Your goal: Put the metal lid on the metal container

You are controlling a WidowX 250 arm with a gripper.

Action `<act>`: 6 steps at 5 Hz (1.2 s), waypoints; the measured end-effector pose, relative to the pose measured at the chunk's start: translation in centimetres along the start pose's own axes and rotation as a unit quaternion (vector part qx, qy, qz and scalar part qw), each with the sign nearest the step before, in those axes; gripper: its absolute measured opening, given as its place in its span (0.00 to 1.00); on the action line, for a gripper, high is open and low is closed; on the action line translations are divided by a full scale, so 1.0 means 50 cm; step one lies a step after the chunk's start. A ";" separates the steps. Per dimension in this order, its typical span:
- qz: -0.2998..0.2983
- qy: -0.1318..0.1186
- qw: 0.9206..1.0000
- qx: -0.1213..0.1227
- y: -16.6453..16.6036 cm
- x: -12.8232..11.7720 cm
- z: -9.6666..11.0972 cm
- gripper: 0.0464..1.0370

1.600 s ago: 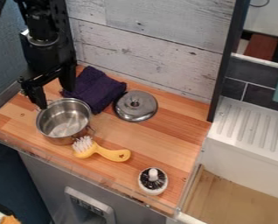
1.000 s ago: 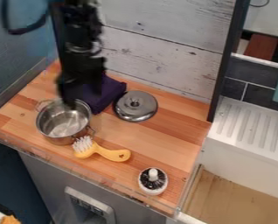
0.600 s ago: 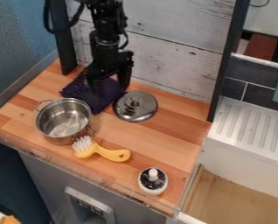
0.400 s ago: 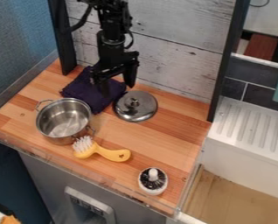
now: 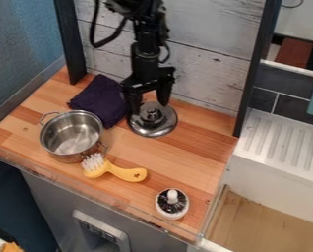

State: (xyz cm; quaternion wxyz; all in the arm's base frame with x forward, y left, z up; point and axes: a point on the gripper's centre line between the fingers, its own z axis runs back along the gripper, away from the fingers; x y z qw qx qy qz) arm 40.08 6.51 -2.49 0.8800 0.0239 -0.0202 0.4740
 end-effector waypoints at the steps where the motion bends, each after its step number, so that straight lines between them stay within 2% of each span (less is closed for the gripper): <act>1: -0.024 0.004 1.000 0.004 -0.016 -0.019 -0.017 0.96; 2: -0.034 -0.007 0.999 0.001 -0.020 -0.015 -0.026 0.91; 3: -0.034 -0.014 0.999 0.010 -0.016 -0.017 -0.029 0.65; 5: -0.031 -0.013 0.999 0.000 -0.005 -0.025 -0.031 0.26; 6: -0.035 -0.013 0.999 -0.008 -0.006 -0.030 -0.028 0.24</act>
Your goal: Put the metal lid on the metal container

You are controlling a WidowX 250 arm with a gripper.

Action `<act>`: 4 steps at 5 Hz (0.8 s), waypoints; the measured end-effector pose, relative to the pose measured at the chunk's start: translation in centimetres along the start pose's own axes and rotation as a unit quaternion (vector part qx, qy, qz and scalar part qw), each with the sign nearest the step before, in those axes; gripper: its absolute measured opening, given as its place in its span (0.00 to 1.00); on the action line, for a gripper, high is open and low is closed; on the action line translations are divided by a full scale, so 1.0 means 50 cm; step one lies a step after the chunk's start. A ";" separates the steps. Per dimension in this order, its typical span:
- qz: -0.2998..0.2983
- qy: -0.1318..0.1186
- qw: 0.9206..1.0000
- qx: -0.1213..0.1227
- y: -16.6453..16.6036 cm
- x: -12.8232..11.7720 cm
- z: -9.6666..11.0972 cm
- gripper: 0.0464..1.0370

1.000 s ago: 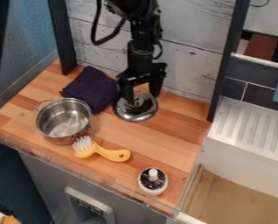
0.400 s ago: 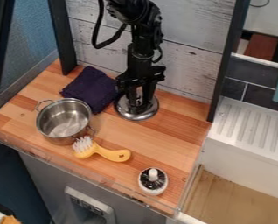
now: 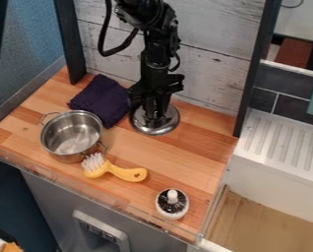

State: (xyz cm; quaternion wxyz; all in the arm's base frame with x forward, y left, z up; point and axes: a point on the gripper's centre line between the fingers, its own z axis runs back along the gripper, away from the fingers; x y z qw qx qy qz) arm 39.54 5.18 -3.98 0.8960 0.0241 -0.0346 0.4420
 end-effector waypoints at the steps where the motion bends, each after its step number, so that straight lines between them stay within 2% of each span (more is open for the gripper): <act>1: -0.007 0.003 1.000 -0.004 0.003 -0.015 0.002 0.24; 2: -0.008 0.018 1.000 -0.022 0.001 -0.034 0.014 0.24; 3: -0.005 -0.002 0.999 -0.044 0.007 -0.036 0.061 0.24; 4: 0.015 -0.020 0.998 -0.058 0.048 -0.039 0.112 0.24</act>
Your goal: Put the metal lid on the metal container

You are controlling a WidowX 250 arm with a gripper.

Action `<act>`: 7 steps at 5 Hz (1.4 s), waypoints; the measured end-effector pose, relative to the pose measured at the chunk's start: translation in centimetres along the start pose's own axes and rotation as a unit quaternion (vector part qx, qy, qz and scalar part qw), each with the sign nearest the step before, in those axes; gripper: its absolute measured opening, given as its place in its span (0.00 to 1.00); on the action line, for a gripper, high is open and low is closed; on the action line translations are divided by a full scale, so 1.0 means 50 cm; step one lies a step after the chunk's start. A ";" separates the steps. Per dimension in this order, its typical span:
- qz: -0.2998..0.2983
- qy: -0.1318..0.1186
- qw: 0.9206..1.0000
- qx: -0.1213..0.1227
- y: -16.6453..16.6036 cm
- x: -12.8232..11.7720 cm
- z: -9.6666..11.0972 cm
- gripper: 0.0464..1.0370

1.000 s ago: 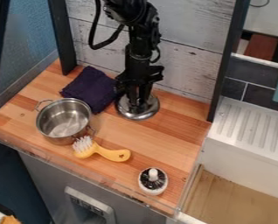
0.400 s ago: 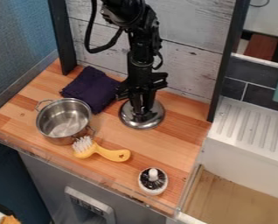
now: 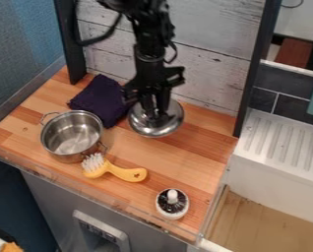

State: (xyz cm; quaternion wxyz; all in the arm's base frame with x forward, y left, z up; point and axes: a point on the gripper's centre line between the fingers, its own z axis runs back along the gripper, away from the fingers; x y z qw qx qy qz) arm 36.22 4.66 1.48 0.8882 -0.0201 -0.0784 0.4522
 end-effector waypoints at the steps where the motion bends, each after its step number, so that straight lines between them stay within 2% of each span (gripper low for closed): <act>1: 0.022 -0.028 0.999 -0.004 0.045 0.009 0.062 0.24; 2: 0.040 -0.044 0.998 0.000 0.106 0.006 0.096 0.24; 3: 0.084 -0.055 0.995 0.018 0.185 0.011 0.114 0.24; 4: 0.113 -0.059 0.991 0.047 0.230 0.018 0.111 0.24; 5: 0.156 -0.054 0.984 0.061 0.278 0.035 0.102 0.24; 7: 0.155 -0.036 0.985 0.073 0.300 0.066 0.040 0.24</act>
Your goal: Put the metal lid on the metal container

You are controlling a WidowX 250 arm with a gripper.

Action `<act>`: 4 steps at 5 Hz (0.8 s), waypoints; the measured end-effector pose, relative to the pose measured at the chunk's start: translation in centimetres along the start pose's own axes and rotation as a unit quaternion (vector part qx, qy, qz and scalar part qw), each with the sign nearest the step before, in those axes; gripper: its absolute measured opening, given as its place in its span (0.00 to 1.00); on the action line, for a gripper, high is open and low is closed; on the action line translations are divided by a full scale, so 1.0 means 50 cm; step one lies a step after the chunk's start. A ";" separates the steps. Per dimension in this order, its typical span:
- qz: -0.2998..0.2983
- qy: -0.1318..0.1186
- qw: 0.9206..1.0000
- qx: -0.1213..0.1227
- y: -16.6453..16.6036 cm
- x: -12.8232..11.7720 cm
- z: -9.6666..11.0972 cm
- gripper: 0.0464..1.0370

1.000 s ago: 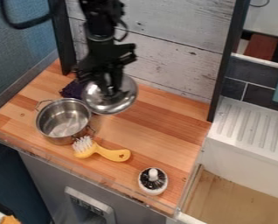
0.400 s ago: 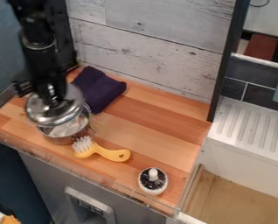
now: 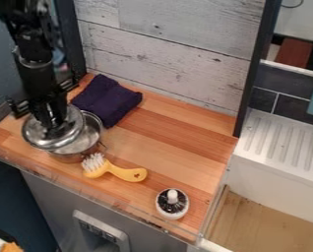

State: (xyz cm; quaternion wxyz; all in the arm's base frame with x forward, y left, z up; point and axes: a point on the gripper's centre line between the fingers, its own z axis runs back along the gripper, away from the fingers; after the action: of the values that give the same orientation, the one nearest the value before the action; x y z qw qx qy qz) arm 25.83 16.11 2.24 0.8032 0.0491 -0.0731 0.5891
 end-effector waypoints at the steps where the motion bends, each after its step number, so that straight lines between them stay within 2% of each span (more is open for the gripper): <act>1: -0.008 0.007 1.000 0.005 -0.011 0.005 -0.031 0.24; 3: -0.023 0.015 1.000 0.007 -0.041 0.014 -0.063 0.24; 4: -0.028 0.016 0.999 0.002 -0.052 0.019 -0.064 0.24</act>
State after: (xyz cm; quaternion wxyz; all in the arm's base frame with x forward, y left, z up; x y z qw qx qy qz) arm 28.76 16.78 -0.74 0.8202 0.0436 -0.0578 0.5674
